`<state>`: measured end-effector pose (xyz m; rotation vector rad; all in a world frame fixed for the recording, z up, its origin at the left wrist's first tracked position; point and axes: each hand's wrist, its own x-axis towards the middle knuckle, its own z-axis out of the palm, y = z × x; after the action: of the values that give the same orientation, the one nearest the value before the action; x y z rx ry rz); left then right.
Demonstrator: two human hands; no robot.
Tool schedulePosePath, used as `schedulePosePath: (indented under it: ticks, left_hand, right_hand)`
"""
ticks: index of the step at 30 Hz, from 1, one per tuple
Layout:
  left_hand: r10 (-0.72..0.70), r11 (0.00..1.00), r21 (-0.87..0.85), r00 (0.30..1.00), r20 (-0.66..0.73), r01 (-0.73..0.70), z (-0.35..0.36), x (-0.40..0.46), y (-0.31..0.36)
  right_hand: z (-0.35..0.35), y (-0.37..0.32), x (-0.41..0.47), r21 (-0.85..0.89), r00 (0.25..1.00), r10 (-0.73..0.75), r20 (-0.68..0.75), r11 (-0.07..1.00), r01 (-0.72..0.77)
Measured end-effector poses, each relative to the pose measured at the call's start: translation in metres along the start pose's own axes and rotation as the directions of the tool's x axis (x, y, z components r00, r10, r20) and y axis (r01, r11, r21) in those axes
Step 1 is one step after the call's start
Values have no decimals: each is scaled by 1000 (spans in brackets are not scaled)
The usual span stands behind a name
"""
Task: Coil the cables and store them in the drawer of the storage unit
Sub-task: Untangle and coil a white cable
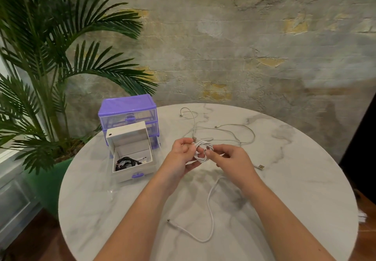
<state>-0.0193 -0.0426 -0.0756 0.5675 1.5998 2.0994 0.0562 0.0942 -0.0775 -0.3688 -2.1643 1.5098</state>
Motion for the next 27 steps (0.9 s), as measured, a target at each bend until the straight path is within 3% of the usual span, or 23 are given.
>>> schedulePosePath:
  ticks: [7, 22, 27]
  left_hand:
    - [108, 981, 165, 993, -49, -98, 6, -1, -2]
    - [-57, 998, -37, 994, -97, 54, -3, 2, 4]
    - [-118, 979, -176, 991, -69, 105, -8, 1, 6]
  right_hand:
    - [4, 0, -1, 86, 996, 82, 43, 993, -85]
    - [2, -7, -4, 129, 1000, -6, 13, 992, 4]
    - [0, 1, -3, -43, 998, -58, 8, 997, 58]
